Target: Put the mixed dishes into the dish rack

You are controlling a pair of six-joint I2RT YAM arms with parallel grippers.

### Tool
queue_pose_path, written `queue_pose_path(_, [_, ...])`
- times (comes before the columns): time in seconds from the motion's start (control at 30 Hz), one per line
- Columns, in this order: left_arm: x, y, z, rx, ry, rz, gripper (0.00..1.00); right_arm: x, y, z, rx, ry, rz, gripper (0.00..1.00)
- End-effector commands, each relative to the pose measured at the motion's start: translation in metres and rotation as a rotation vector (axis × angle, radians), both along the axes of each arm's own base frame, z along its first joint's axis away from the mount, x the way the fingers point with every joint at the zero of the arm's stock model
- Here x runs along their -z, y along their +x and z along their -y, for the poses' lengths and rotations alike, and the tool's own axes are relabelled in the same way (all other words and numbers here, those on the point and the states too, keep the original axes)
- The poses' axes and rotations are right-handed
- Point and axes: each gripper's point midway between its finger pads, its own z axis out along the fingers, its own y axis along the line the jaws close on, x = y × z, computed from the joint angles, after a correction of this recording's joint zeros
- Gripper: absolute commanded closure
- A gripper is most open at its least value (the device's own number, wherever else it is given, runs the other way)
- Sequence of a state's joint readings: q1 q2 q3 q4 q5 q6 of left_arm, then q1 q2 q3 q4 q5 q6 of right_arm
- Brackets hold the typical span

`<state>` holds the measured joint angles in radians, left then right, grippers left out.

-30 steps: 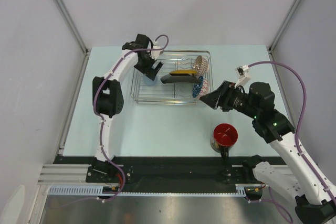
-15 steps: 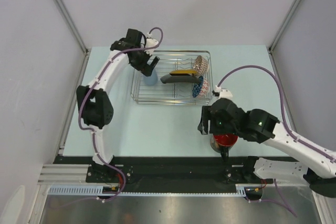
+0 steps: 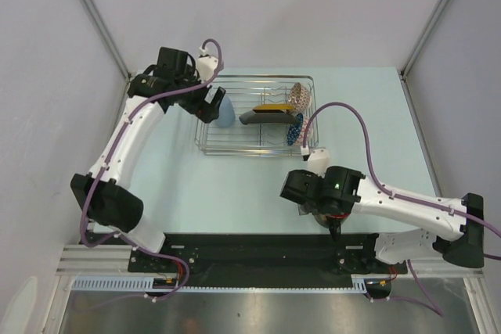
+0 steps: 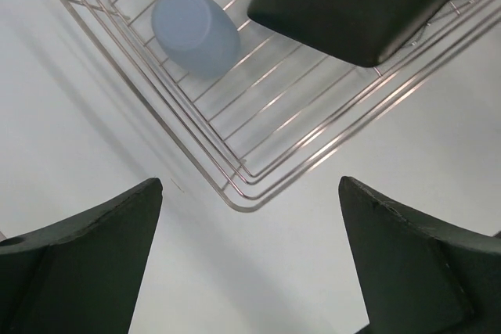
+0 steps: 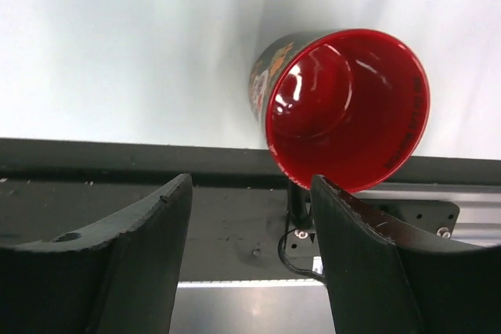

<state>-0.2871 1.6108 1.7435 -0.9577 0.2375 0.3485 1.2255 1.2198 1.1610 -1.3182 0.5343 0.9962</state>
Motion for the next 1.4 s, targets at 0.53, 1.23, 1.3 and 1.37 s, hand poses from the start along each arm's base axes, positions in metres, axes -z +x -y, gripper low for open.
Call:
queue_pose_path(0.53, [0.088,-0.037,0.003,0.002,-0.028,-0.131,0.0,0.04,0.021,0.015,0.066,-0.034,-0.001,0.44])
queue_pose_path(1.23, [0.094,0.006,-0.046,-0.22,0.005,-0.021,0.01,0.069,0.026,0.013,0.066,-0.022,-0.033,0.8])
queue_pose_path(1.3, [0.097,0.006,-0.054,-0.24,0.007,-0.02,0.0,0.071,0.026,0.013,0.064,-0.024,-0.039,0.81])
queue_pose_path(1.37, [0.106,0.006,-0.056,-0.243,0.023,-0.028,0.0,0.073,0.026,0.012,0.062,-0.024,-0.043,0.83])
